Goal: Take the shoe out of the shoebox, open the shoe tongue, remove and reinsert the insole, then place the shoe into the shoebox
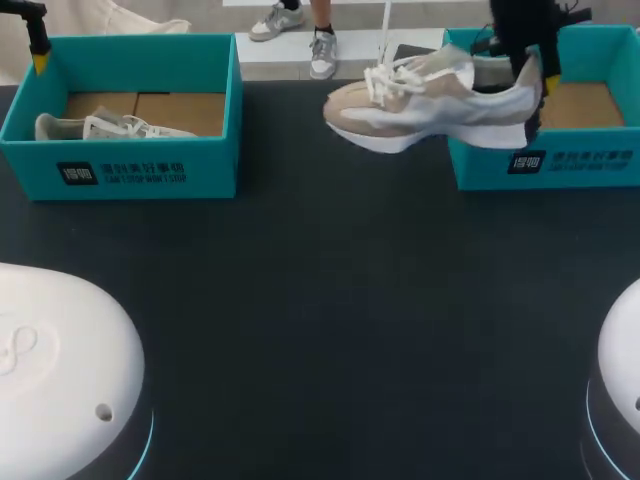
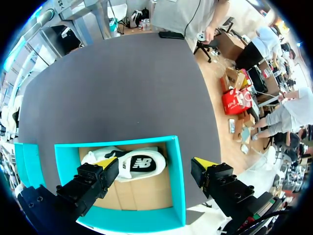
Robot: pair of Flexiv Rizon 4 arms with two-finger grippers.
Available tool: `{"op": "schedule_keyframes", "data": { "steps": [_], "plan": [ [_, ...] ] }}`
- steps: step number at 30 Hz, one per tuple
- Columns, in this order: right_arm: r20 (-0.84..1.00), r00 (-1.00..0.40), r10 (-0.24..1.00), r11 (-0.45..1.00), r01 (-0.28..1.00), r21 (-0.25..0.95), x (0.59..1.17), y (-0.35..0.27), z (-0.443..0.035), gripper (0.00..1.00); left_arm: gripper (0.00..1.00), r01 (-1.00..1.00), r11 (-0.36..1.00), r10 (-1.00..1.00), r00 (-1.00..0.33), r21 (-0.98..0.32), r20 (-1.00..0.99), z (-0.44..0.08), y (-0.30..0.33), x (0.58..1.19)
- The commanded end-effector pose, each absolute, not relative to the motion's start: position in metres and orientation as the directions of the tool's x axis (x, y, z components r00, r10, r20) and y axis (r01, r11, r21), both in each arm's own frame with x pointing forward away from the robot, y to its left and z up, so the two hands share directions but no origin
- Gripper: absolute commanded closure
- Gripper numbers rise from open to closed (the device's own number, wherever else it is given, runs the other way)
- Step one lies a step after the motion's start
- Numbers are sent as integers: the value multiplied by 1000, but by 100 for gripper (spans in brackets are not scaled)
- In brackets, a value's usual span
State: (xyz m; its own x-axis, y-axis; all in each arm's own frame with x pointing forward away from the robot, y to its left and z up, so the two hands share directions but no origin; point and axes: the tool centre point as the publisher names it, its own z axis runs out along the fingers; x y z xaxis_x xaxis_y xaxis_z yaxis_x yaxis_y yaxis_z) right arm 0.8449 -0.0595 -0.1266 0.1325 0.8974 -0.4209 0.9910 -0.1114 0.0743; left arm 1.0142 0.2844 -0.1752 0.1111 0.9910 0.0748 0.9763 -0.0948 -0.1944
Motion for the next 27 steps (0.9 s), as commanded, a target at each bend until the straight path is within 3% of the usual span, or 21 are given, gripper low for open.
{"op": "schedule_keyframes", "data": {
  "steps": [1,15,27],
  "plan": [
    [-435,137,890,-41,974,224,835,-54,-128,100,0,976,-96,991,112,-195,76,-175,285,1014],
    [-435,137,890,-41,974,224,835,-54,-128,100,0,976,-96,991,112,-195,76,-175,285,1014],
    [-474,119,872,0,970,242,747,37,-164,100,0,976,-96,991,112,-195,76,-175,285,1014]
  ]
}}
